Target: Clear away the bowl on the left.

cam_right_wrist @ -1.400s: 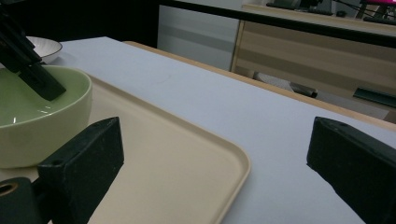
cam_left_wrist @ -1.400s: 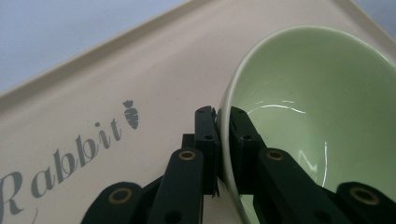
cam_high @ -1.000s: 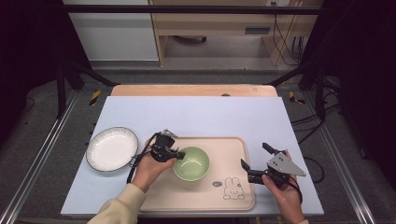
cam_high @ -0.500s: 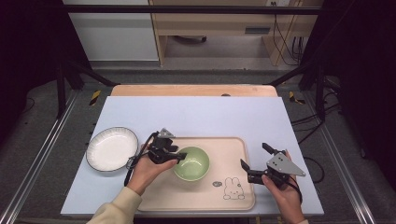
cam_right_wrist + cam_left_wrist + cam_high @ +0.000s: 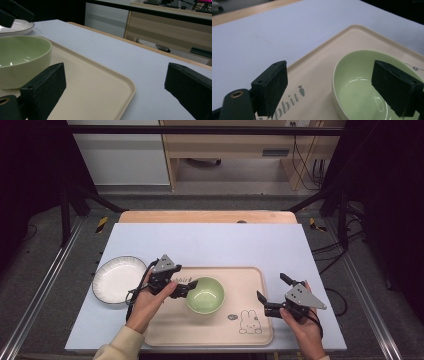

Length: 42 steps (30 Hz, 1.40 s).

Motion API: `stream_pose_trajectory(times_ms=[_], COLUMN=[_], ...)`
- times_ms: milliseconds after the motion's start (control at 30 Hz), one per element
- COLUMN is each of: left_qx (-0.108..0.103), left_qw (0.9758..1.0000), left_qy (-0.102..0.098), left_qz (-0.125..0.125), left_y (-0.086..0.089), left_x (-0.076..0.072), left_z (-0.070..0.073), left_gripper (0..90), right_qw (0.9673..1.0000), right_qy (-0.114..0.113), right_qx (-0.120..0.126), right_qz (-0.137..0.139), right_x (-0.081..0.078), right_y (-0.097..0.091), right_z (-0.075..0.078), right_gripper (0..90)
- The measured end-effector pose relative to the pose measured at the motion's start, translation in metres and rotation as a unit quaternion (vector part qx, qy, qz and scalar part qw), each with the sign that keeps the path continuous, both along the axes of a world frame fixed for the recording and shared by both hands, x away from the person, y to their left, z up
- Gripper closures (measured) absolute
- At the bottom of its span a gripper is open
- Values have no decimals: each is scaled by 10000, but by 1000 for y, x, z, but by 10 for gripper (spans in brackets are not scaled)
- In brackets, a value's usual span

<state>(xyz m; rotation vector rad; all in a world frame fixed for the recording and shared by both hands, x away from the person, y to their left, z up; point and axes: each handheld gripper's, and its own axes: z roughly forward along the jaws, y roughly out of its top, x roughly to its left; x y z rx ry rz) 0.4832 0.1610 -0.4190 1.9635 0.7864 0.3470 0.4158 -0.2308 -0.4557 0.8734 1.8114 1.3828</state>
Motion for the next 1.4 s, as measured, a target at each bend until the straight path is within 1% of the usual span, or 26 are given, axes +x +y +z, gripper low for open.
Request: stream_pose_trajectory(times_ms=[33, 67, 100, 133, 167, 300, 533, 600, 633, 700, 767, 800, 867, 933, 1033, 1167, 1233, 1300, 1367, 1400], left_qx=[-40, -60, -60, -129, -129, -202, -310, -394, -394, -460, -485, -485, -556, -585, -621, -698, -709, -752, -767, -767], left_qw=[9999, 9999, 9999, 9997, 9997, 9993, 9986, 9981, 9981, 9979, 9974, 9974, 9967, 9959, 9953, 9938, 9936, 9926, 9922, 9922], left_qy=[-83, -123, -123, -158, -158, -319, -425, -462, -462, -456, -526, -526, -570, -664, -715, -845, -866, -928, -957, -957], left_qz=[-45, -49, -49, -102, -102, -62, 19, 51, 51, 89, 113, 113, 149, 171, 177, 176, 173, 198, 224, 224], left_y=[3, 4, 4, 9, 9, 21, 34, 40, 40, 44, 48, 48, 51, 55, 59, 67, 69, 75, 81, 81], left_x=[-1, -2, -2, -5, -5, -10, -15, -17, -17, -16, -16, -16, -16, -17, -17, -19, -20, -22, -24, -24], left_z=[2, 3, 3, 6, 6, 7, 5, 4, 4, 4, 4, 4, 5, 6, 7, 10, 11, 12, 13, 13], left_gripper=[125, 118, 118, 118, 118, 118, 118, 118, 118, 118, 118, 118, 118, 116, 111, 87, 84, 75, 74, 74], right_qw=[10000, 10000, 10000, 10000, 10000, 10000, 10000, 10000, 10000, 10000, 10000, 10000, 10000, 10000, 10000, 10000, 10000, 10000, 10000, 10000], right_qy=[-5, -6, -1, 1, 1, -9, 2, 4, 4, 21, 17, 17, 17, 10, -3, -25, -26, -17, -16, -16], right_qx=[0, 21, 27, 26, 26, 29, 23, 27, 27, 28, 21, 21, 28, 32, 56, 65, 66, 66, 68, 68], right_qz=[-6, -26, -35, -42, -42, -41, -50, -62, -62, -64, -54, -54, -54, -51, -51, -45, -43, -51, -53, -53], right_x=[0, 0, 1, 0, 0, 0, 1, 1, 1, 1, 1, 1, 1, 1, 1, 0, 0, 0, 0, 0], right_y=[-1, -1, -2, -2, -2, -2, -2, -2, -2, -2, -1, -1, -1, -2, -2, -2, -2, -2, -2, -2], right_z=[0, 0, 0, 0, 0, 0, -1, -1, -1, -1, -1, -1, -1, -1, -1, 0, 0, 0, 0, 0], right_gripper=[38, 38, 38, 37, 37, 37, 37, 37, 37, 37, 37, 37, 36, 34, 30, 30, 29, 29, 29, 29])
